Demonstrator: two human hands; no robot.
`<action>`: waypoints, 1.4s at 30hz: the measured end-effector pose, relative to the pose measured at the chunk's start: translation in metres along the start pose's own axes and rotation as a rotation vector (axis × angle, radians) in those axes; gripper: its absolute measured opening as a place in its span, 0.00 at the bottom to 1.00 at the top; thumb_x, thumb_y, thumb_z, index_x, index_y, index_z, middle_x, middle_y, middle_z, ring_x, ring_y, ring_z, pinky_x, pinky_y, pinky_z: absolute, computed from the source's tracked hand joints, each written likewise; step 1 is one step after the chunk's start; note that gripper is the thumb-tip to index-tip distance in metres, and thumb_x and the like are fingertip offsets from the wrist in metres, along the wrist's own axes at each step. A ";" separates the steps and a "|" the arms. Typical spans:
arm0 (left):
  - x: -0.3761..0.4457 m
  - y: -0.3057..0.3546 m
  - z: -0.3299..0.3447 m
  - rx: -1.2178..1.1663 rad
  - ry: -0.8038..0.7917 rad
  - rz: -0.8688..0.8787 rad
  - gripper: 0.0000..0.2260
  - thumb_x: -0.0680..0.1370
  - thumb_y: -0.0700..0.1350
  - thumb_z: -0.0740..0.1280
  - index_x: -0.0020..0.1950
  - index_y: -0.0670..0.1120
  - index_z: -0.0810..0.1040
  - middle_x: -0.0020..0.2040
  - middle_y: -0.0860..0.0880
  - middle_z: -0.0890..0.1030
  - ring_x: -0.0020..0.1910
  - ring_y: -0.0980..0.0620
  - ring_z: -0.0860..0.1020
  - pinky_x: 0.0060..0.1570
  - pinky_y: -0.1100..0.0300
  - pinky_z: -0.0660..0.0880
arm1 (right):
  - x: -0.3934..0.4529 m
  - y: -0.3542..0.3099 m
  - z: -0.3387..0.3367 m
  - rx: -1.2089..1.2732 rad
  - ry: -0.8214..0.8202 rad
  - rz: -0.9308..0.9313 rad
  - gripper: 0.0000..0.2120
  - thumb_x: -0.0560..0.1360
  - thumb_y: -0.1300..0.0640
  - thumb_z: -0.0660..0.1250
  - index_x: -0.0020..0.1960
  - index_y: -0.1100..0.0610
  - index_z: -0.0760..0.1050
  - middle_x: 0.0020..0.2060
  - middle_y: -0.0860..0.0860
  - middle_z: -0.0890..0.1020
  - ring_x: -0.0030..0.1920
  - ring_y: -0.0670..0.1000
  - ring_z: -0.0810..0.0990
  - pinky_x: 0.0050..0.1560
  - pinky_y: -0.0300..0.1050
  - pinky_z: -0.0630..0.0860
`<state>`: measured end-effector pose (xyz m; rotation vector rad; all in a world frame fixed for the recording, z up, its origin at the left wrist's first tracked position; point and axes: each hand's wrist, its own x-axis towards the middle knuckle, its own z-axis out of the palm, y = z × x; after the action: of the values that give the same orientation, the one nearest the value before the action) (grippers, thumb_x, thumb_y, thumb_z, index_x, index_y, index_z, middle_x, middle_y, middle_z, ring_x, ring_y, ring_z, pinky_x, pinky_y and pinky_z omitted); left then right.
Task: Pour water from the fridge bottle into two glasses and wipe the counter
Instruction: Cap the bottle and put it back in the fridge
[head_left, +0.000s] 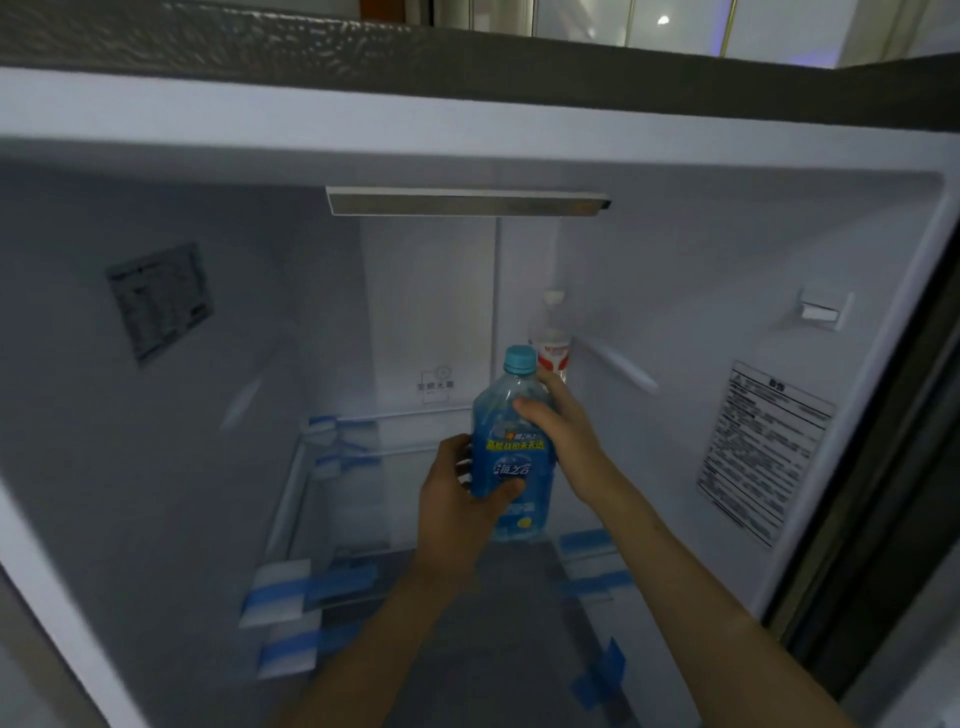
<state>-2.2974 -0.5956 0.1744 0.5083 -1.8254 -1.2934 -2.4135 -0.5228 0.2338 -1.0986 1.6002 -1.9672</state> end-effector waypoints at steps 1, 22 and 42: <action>0.000 -0.001 0.001 0.004 0.006 -0.004 0.25 0.68 0.44 0.78 0.60 0.52 0.70 0.52 0.61 0.77 0.49 0.66 0.77 0.44 0.69 0.77 | 0.001 0.002 0.000 -0.007 0.002 0.000 0.25 0.70 0.52 0.69 0.66 0.53 0.71 0.56 0.55 0.81 0.54 0.53 0.82 0.48 0.42 0.78; 0.027 -0.022 0.027 0.072 -0.132 0.035 0.28 0.70 0.44 0.77 0.63 0.56 0.66 0.51 0.62 0.76 0.48 0.68 0.76 0.45 0.73 0.75 | -0.035 0.054 -0.006 -0.329 0.599 -0.229 0.15 0.74 0.56 0.73 0.57 0.51 0.73 0.51 0.43 0.78 0.51 0.43 0.79 0.49 0.36 0.79; 0.078 -0.032 0.099 0.168 -0.092 0.138 0.15 0.76 0.41 0.70 0.55 0.54 0.66 0.46 0.57 0.78 0.42 0.63 0.77 0.40 0.74 0.73 | 0.007 0.068 -0.031 -0.297 0.597 -0.169 0.19 0.80 0.62 0.63 0.69 0.51 0.69 0.58 0.50 0.77 0.56 0.41 0.77 0.54 0.29 0.74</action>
<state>-2.4263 -0.6067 0.1628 0.4101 -2.0203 -1.0926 -2.4539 -0.5264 0.1703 -0.8000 2.2233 -2.3761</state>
